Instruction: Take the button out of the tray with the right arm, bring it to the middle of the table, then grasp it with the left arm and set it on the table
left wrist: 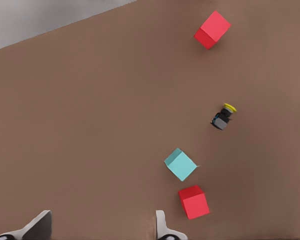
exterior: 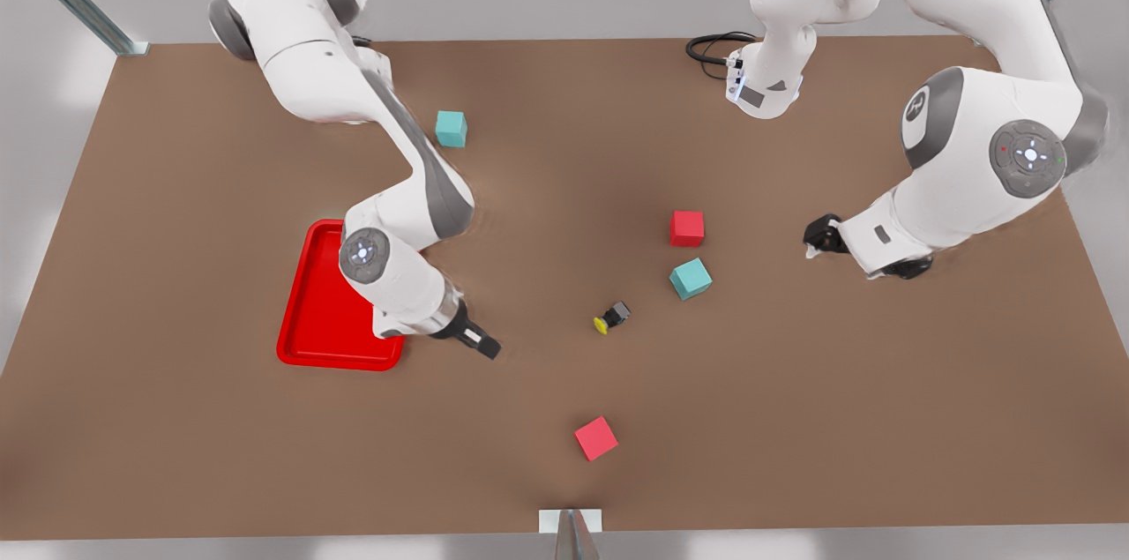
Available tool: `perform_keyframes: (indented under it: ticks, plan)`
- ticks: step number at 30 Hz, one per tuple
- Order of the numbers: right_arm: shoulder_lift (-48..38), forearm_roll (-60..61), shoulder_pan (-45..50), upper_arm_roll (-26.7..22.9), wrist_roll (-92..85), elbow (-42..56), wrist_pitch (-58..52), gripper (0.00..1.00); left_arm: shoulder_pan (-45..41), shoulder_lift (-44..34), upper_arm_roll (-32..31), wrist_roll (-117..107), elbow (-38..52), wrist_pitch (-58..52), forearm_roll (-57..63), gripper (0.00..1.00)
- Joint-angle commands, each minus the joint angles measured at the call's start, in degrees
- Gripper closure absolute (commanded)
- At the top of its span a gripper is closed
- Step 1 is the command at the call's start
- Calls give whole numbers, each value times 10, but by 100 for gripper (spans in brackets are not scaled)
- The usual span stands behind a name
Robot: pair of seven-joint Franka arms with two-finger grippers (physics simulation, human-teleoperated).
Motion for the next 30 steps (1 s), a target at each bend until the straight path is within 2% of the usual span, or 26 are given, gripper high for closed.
perform_keyframes:
  ticks: [1, 2, 4, 6, 7, 9, 10, 12, 13, 16, 21, 23, 24, 30]
  plan:
    - [-92, -54, -87, 3, -386, -93, -151, 0, -66, 46, -23, -49, 43, 80, -64, 0]
    - [-136, -65, -139, 2, -467, -139, -158, 0, -94, 64, -23, -90, 43, 146, -108, 0]
    - [-166, -107, -198, 2, -521, -149, -201, 0, -125, 94, -23, -82, 46, 211, -147, 0]
    - [-187, -124, -230, 1, -570, -138, -237, 0, -136, 117, -25, -7, 42, 209, -152, 1]
    - [-200, -124, -245, 0, -593, -135, -239, 0, -146, 130, -24, 72, 35, 204, -138, 0]
    - [-243, -122, -251, -7, -617, -135, -274, 0, -192, 173, -12, 97, 36, 208, -10, 0]
    - [-260, -116, -268, -2, -617, -136, -289, 0, -191, 184, -9, 102, 36, 205, -2, 1]
    - [-241, -114, -267, -3, -623, -128, -287, 0, -204, 214, -9, 102, 36, 196, 77, 1]
    - [-213, -115, -266, -3, -626, -92, -286, 0, -217, 222, -9, 95, 34, 188, 115, 1]
    - [-204, -105, -282, -3, -628, -76, -304, 0, -213, 243, -8, 61, 28, 187, 149, 1]
    - [-188, -114, -281, 2, -710, -61, -289, 0, -212, 268, -1, 23, 19, 201, 157, 0]
    - [-160, -109, -268, 5, -694, -46, -235, 0, -212, 268, -1, 14, 2, 221, 169, 0]
    - [-160, -110, -261, 7, -610, -48, -234, 0, -212, 271, -1, 13, 1, 224, 168, 0]
    - [-144, -110, -246, 8, -601, -48, -234, 0, -215, 300, -1, 1, -27, 273, 191, 0]
